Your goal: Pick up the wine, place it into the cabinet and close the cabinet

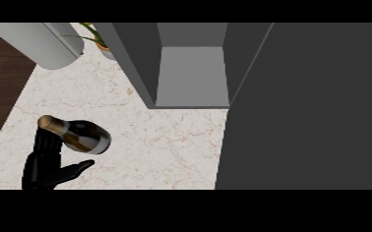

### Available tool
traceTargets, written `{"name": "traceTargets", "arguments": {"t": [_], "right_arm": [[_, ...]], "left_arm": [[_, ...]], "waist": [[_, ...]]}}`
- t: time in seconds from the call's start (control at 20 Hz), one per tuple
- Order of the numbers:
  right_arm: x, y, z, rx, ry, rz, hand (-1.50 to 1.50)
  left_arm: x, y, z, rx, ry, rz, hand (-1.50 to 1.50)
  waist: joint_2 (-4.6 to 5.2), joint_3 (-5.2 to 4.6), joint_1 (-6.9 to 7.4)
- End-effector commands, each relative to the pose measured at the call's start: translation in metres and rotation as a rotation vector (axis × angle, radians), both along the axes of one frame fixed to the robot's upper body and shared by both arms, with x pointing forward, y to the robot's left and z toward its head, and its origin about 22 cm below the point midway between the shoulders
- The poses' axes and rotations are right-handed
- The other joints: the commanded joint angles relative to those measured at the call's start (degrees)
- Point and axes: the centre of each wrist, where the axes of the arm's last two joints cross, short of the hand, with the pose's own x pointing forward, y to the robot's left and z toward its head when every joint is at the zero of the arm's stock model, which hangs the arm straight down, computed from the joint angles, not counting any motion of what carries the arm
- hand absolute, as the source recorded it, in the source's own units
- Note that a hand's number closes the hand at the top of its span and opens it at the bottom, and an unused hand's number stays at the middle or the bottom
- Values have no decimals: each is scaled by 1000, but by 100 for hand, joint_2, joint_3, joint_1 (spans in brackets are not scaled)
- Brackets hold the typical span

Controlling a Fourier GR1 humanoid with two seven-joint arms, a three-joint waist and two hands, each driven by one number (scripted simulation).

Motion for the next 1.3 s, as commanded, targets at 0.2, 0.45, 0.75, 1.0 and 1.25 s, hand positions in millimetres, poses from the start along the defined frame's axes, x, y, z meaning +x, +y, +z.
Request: {"name": "traceTargets", "arguments": {"t": [0.2, 0.45, 0.75, 1.0, 1.25], "right_arm": [[-24, -4, 11, 12, -10, 43, -150], [-23, 11, 14, 16, -29, 27, -150], [-22, 6, -5, 21, 1, 32, -150], [-6, 2, 3, 23, -5, 50, -150], [-14, 6, 12, 16, 4, 48, -150]], "left_arm": [[7, 2, -31, -73, 15, -30, -150], [-3, -10, -55, -143, -25, -23, -150], [14, -24, -56, -167, -52, -75, -150], [17, -21, -57, -165, -57, -73, -150], [28, -24, -53, -152, -115, -64, -150]], "waist": [[1, 0, -15], [4, -7, -22], [2, 1, -15], [12, -3, -21], [18, -9, -49]]}}
